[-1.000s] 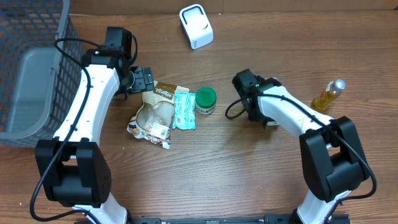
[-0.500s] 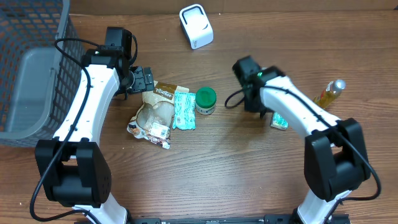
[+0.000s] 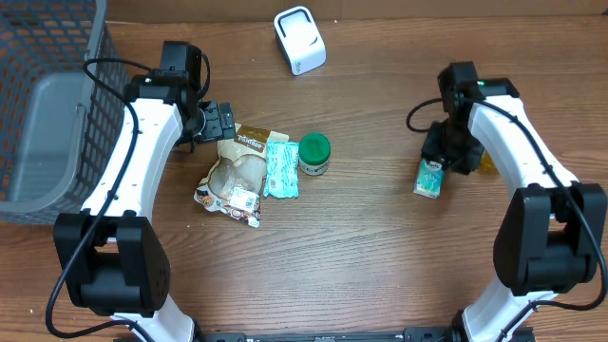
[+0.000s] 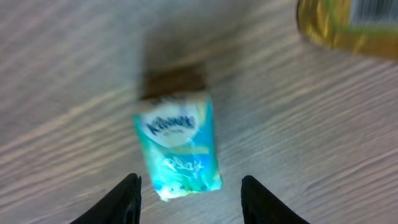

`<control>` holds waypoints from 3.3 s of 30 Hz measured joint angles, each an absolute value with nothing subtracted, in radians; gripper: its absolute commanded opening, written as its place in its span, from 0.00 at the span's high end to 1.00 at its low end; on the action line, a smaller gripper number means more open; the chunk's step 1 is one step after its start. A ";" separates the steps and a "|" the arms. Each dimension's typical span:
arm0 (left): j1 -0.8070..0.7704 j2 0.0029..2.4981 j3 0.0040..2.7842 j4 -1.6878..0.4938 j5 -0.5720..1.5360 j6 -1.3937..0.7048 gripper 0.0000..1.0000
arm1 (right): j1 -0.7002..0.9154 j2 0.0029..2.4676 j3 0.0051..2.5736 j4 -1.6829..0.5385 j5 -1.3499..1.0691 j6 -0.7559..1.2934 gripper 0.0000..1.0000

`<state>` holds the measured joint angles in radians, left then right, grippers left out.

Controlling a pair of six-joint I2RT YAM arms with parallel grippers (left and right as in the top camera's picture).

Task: Scan the item barcode
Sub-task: 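Lower the tissue pack onto the table near the yellow bottle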

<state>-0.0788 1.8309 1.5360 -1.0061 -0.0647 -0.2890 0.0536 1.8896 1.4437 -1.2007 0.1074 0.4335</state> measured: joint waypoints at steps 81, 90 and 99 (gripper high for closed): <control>-0.078 1.831 1.536 -1.006 -0.065 -0.289 0.00 | -0.032 1.856 1.117 -0.762 -0.233 0.284 0.78; -0.078 1.831 1.536 -1.006 -0.065 -0.289 0.00 | -0.032 1.848 1.172 -0.916 -0.228 0.248 0.96; -0.078 1.831 1.536 -1.006 -0.065 -0.289 0.00 | 0.121 1.800 1.343 -1.148 0.149 0.331 0.96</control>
